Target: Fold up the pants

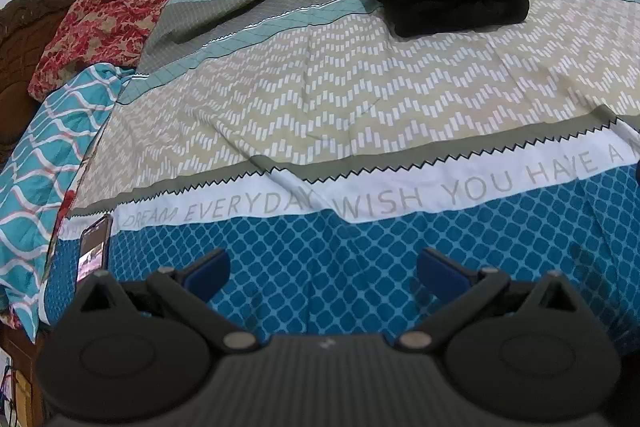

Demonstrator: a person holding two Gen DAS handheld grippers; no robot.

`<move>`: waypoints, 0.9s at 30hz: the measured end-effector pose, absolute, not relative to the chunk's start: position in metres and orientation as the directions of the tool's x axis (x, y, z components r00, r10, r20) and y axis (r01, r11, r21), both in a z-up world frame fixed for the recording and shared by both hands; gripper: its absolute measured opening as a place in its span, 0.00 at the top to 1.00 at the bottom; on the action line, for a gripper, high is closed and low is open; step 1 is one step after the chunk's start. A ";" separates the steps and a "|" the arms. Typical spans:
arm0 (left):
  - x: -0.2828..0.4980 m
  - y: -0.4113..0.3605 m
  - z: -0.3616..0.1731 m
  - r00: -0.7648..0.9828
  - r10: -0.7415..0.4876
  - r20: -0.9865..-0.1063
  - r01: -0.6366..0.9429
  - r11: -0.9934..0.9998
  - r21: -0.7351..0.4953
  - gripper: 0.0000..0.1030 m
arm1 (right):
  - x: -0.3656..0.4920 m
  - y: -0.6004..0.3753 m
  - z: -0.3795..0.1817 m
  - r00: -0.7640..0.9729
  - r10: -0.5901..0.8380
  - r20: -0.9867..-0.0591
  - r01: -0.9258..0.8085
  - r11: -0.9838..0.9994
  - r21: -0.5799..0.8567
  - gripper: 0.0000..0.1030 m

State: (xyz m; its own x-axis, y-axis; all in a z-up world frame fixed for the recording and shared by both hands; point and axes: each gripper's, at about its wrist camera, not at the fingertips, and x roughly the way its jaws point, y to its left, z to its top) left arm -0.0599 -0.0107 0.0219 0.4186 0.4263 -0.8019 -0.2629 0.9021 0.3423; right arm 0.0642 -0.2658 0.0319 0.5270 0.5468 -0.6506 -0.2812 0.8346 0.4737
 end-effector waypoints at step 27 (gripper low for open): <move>-0.058 -0.018 0.019 0.400 0.403 -0.823 -0.237 0.913 0.332 0.00 | 0.066 -0.268 0.037 0.542 0.546 -0.639 -0.292 0.835 0.466 0.10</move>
